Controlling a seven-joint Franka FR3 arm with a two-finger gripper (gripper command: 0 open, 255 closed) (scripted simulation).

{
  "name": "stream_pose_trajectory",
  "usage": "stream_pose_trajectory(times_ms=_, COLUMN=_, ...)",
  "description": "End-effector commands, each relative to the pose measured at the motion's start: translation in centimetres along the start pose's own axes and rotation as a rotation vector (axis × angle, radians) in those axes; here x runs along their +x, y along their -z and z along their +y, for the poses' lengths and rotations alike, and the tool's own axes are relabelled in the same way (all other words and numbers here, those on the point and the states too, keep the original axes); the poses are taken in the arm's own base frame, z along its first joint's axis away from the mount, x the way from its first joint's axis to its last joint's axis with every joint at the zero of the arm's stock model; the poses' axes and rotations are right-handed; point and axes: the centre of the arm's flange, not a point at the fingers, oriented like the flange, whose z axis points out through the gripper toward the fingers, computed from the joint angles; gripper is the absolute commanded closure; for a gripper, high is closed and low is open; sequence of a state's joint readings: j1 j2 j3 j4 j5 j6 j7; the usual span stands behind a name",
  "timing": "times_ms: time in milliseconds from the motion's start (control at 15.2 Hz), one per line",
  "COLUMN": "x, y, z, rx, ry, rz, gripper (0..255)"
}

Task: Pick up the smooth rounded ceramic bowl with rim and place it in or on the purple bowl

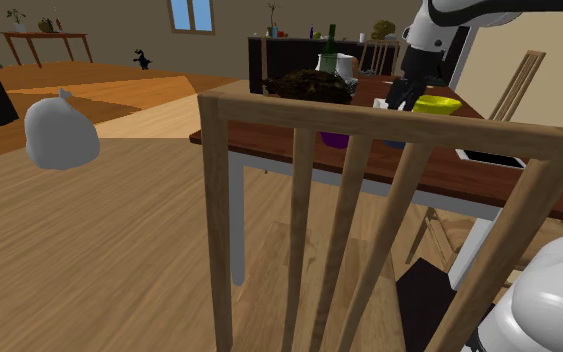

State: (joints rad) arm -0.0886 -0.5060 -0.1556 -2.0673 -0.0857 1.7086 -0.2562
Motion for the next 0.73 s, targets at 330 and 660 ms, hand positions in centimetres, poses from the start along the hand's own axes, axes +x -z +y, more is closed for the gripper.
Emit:
stream_pose_trajectory(times_ms=330, x=1.0, y=-2.6, z=1.7, rx=-0.01, ry=0.004, rz=-0.004, gripper=0)
stream_pose_trajectory(times_ms=660, x=1.0, y=-3.9, z=1.7, rx=-0.01, ry=0.004, rz=-0.004, gripper=0)
